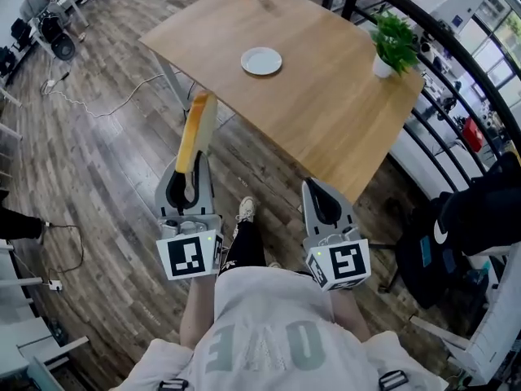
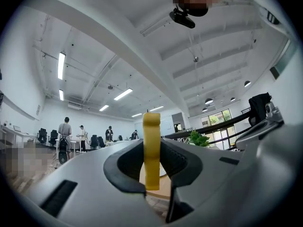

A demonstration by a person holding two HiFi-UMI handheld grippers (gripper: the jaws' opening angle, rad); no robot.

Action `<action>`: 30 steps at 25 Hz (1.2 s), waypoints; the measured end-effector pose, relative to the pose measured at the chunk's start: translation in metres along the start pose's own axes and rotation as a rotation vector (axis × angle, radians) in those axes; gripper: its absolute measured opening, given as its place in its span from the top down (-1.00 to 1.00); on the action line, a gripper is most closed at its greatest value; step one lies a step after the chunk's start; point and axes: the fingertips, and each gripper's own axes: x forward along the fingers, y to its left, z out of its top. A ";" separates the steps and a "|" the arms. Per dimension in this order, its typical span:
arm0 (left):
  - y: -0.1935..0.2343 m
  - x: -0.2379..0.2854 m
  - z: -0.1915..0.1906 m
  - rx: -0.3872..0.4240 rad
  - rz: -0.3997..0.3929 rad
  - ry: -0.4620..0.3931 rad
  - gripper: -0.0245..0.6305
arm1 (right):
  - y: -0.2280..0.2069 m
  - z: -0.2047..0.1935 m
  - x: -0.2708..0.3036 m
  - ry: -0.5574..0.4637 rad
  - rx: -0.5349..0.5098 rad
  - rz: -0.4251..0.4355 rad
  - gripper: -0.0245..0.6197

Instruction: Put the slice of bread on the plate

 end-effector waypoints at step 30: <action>0.112 0.323 -0.047 -0.034 -0.152 0.009 0.65 | -0.080 0.060 0.321 0.060 -0.009 -0.049 0.87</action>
